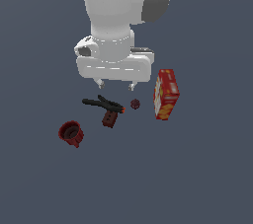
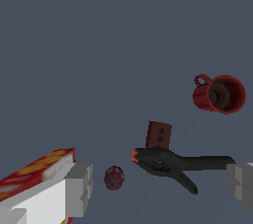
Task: Pick up a designated object from a clutter of objects.
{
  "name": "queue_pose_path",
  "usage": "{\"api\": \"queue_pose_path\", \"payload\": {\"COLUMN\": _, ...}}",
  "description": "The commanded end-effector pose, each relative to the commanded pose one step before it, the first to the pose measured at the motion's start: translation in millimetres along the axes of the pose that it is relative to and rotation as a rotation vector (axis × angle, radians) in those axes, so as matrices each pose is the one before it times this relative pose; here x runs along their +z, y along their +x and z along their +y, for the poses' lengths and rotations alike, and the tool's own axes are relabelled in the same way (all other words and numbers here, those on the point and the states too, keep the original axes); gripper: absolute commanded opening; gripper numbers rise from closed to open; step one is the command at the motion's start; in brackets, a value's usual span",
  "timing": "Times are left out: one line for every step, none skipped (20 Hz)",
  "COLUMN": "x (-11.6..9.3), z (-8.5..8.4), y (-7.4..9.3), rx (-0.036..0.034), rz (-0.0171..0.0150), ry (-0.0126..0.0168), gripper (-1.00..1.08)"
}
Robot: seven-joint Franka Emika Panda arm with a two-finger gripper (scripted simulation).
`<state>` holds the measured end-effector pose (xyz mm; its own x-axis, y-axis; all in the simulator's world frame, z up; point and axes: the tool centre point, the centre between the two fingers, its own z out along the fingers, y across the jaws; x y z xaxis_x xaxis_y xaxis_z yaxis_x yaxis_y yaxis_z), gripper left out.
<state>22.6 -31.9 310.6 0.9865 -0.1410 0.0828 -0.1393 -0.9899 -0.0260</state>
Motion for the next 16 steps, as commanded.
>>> {"api": "queue_pose_path", "payload": {"x": 21.31, "z": 5.03, "y": -0.25, "rx": 0.01502, "rz": -0.00794, "ry": -0.00065, "gripper": 1.00}}
{"api": "queue_pose_path", "payload": {"x": 9.86, "z": 2.37, "y": -0.25, "rx": 0.00706, "rz": -0.00333, "ry": -0.00040, "gripper": 1.00}}
{"api": "queue_pose_path", "payload": {"x": 10.52, "z": 2.58, "y": -0.44, "rx": 0.00758, "rz": -0.00354, "ry": -0.00052, "gripper": 1.00}}
{"api": "queue_pose_path", "payload": {"x": 11.16, "z": 2.79, "y": -0.67, "rx": 0.00810, "rz": -0.00375, "ry": -0.00067, "gripper": 1.00}}
{"api": "queue_pose_path", "payload": {"x": 11.81, "z": 3.03, "y": -0.93, "rx": 0.00866, "rz": -0.00399, "ry": -0.00086, "gripper": 1.00}}
{"api": "queue_pose_path", "payload": {"x": 12.42, "z": 3.24, "y": -1.23, "rx": 0.00914, "rz": -0.00418, "ry": -0.00106, "gripper": 1.00}}
{"api": "queue_pose_path", "payload": {"x": 13.01, "z": 3.49, "y": -1.56, "rx": 0.00967, "rz": -0.00439, "ry": -0.00129, "gripper": 1.00}}
{"api": "queue_pose_path", "payload": {"x": 13.09, "z": 3.60, "y": -1.87, "rx": 0.00980, "rz": -0.00442, "ry": -0.00148, "gripper": 1.00}}
{"api": "queue_pose_path", "payload": {"x": 12.95, "z": 3.65, "y": -2.13, "rx": 0.00977, "rz": -0.00438, "ry": -0.00166, "gripper": 1.00}}
{"api": "queue_pose_path", "payload": {"x": 12.33, "z": 3.56, "y": -2.30, "rx": 0.00938, "rz": -0.00418, "ry": -0.00176, "gripper": 1.00}}
{"api": "queue_pose_path", "payload": {"x": 11.56, "z": 3.43, "y": -2.40, "rx": 0.00886, "rz": -0.00393, "ry": -0.00182, "gripper": 1.00}}
{"api": "queue_pose_path", "payload": {"x": 10.82, "z": 3.29, "y": -2.45, "rx": 0.00837, "rz": -0.00369, "ry": -0.00186, "gripper": 1.00}}
{"api": "queue_pose_path", "payload": {"x": 10.08, "z": 3.13, "y": -2.48, "rx": 0.00784, "rz": -0.00344, "ry": -0.00187, "gripper": 1.00}}
{"api": "queue_pose_path", "payload": {"x": 9.35, "z": 2.96, "y": -2.47, "rx": 0.00731, "rz": -0.00319, "ry": -0.00185, "gripper": 1.00}}
{"api": "queue_pose_path", "payload": {"x": 8.65, "z": 2.81, "y": -2.42, "rx": 0.00682, "rz": -0.00297, "ry": -0.00182, "gripper": 1.00}}
{"api": "queue_pose_path", "payload": {"x": 7.94, "z": 2.62, "y": -2.35, "rx": 0.00629, "rz": -0.00273, "ry": -0.00176, "gripper": 1.00}}
